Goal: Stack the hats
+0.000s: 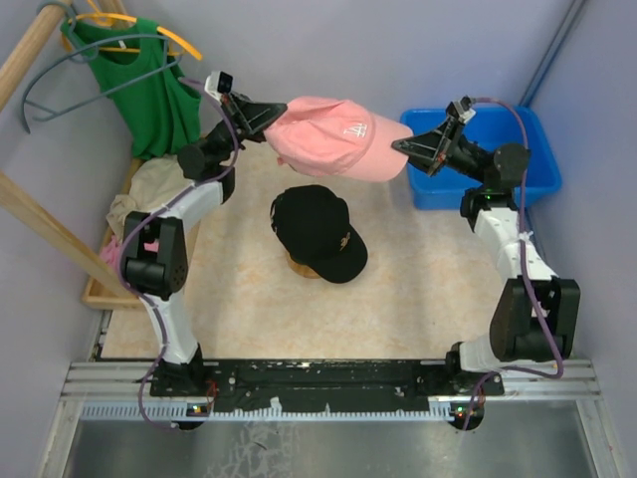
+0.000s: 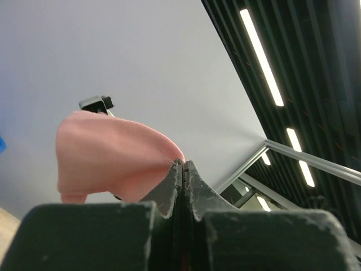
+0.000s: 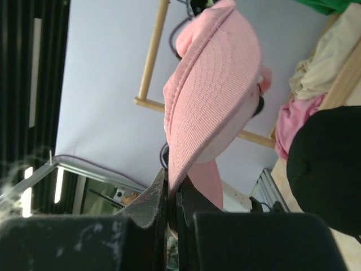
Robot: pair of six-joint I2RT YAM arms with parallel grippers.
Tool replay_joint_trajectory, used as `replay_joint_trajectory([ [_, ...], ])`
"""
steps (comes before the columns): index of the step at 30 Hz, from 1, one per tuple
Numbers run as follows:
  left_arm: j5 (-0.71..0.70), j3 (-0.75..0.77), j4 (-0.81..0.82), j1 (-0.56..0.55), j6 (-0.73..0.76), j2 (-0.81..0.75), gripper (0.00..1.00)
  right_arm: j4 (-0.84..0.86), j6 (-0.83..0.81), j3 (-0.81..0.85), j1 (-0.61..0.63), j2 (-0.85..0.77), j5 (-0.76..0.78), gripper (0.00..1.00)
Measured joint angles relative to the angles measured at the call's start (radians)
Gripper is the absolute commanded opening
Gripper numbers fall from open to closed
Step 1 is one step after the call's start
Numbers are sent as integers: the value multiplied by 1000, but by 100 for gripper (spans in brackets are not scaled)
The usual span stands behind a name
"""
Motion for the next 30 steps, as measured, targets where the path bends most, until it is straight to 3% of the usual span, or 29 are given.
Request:
replay_joint_trajectory([
  [6,64,52,-68,32,7,-20,0,-431,-305,85,5,-40,-37,0],
  [9,90,57,-104,31,20,-32,12,-513,-362,126,6,-41,-40,0],
  [11,102,67,-121,33,32,-33,24,-502,-348,129,9,-42,-39,0],
  [15,128,68,-165,55,69,-45,38,-427,-258,128,27,-41,-19,0],
  [19,155,27,-215,114,128,-90,41,-324,-144,137,42,-32,5,0],
  [25,208,-167,-262,196,235,-192,42,-245,-36,222,47,5,31,0],
  [30,285,-372,-466,205,452,-303,45,-217,-2,247,47,7,40,0],
])
